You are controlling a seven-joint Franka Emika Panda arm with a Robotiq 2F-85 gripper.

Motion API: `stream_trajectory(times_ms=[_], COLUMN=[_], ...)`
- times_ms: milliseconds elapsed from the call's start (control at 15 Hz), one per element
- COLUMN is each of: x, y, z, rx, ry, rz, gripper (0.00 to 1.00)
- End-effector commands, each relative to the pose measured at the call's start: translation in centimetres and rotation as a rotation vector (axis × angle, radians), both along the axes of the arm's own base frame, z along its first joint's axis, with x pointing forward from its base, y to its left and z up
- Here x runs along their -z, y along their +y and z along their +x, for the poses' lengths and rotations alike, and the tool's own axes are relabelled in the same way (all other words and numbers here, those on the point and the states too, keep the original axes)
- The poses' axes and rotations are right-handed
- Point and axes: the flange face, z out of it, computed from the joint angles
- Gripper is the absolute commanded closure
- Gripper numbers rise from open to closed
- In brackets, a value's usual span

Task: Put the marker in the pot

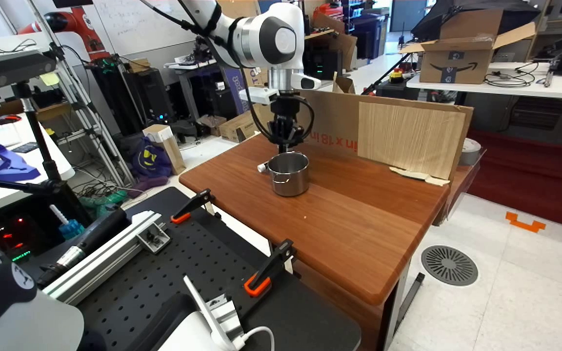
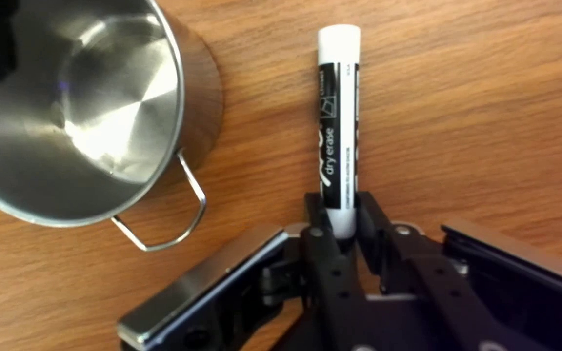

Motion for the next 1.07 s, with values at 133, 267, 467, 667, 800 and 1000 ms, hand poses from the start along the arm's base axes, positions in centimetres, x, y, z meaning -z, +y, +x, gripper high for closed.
stream_trajectory(times_ms=[133, 267, 467, 667, 800, 1000], x=[-4.9, -6.7, -8.4, -9.4, -10.0, -10.6], y=[-0.2, -0.5, -1.7, -3.3, -4.5, -6.4], z=[-0.7, -1.3, -2.8, -4.5, -5.6, -7.1], rx=[0.006, 0.017, 0.039, 0.068, 0.092, 0.122], ry=[-0.135, -0.192, -0.276, -0.349, -0.390, -0.432], rz=[0.001, 0.006, -0.001, -0.011, -0.018, -0.031], gripper=[0.95, 0.95, 0.95, 0.95, 0.95, 0.95])
